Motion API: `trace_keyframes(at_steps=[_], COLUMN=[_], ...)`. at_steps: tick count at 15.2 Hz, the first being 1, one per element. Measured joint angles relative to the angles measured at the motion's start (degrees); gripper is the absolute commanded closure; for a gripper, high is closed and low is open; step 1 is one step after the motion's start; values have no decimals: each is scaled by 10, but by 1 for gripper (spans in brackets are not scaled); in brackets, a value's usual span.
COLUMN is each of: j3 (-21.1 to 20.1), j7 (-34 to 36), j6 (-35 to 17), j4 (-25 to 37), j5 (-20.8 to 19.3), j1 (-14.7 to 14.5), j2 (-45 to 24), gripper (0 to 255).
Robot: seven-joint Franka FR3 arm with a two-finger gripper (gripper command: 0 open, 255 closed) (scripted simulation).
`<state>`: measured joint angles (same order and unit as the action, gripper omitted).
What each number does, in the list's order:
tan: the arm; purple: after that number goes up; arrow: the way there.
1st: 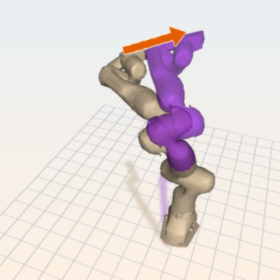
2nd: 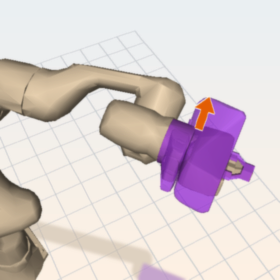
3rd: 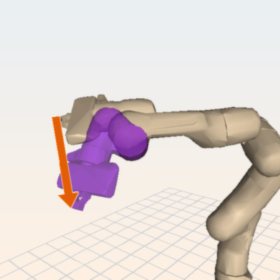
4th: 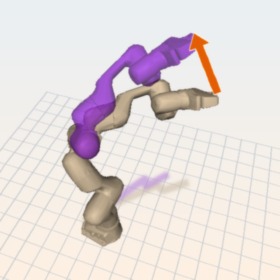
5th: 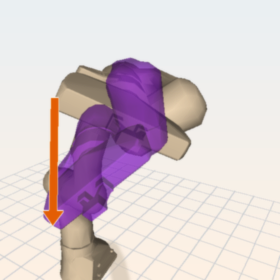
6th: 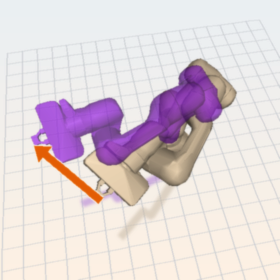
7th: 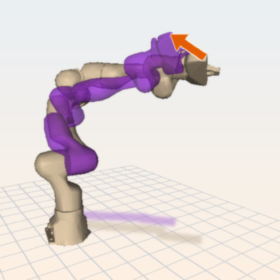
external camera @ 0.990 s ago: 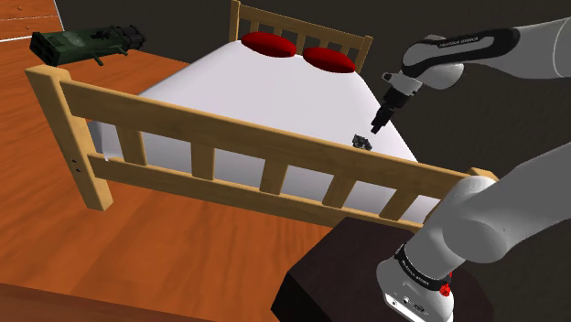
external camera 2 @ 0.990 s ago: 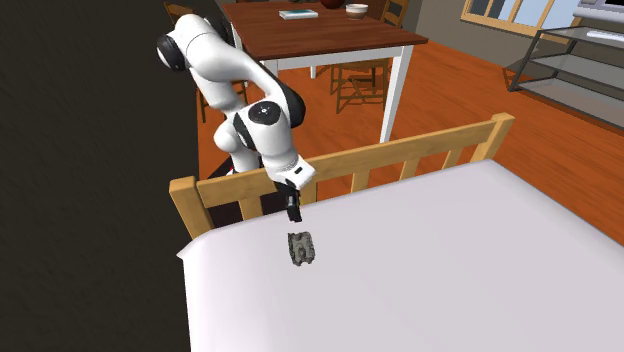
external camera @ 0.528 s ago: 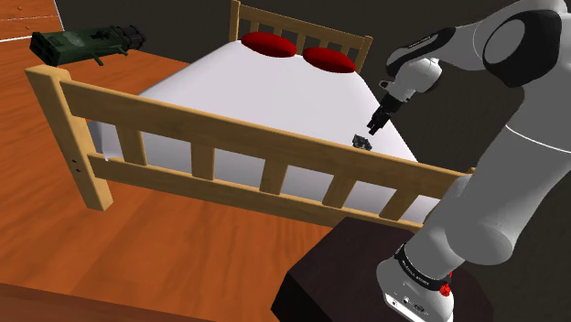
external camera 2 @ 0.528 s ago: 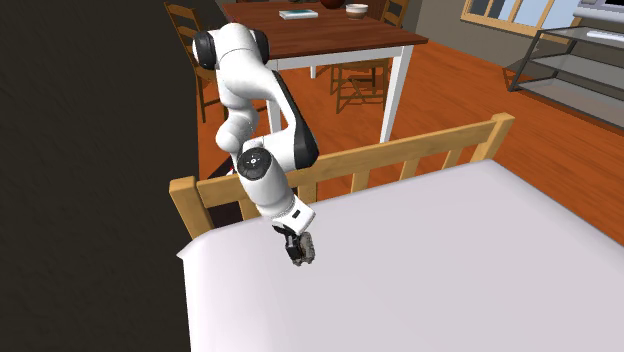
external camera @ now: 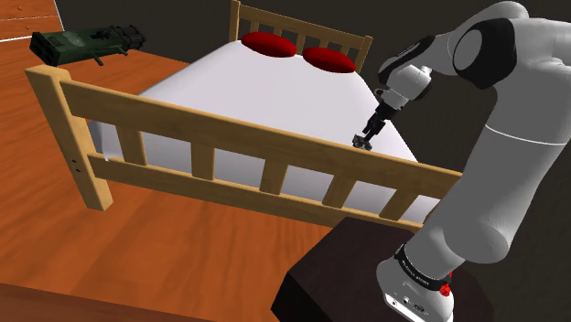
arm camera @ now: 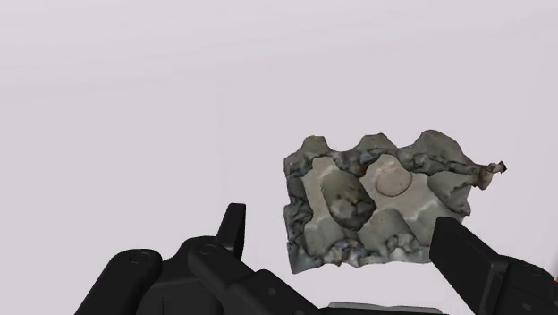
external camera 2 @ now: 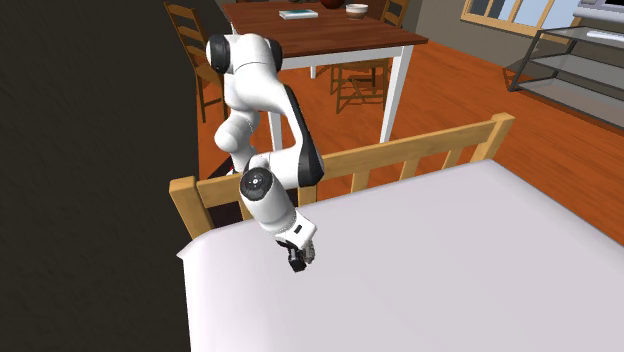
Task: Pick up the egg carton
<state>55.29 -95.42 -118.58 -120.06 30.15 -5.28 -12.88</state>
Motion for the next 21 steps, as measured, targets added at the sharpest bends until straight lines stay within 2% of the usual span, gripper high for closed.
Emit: trace_keyframes(at_steps=[1, 2, 12, 21], j3=[-2, -3, -3, 16], j7=[-4, -7, -10, 38], j6=[-2, -4, -6, 30], j4=[-1, -2, -1, 17], j5=[5, 8, 11, -45], j1=[2, 4, 6, -17], j2=[-5, -7, -9, 41], gripper=[0, 255, 255, 255])
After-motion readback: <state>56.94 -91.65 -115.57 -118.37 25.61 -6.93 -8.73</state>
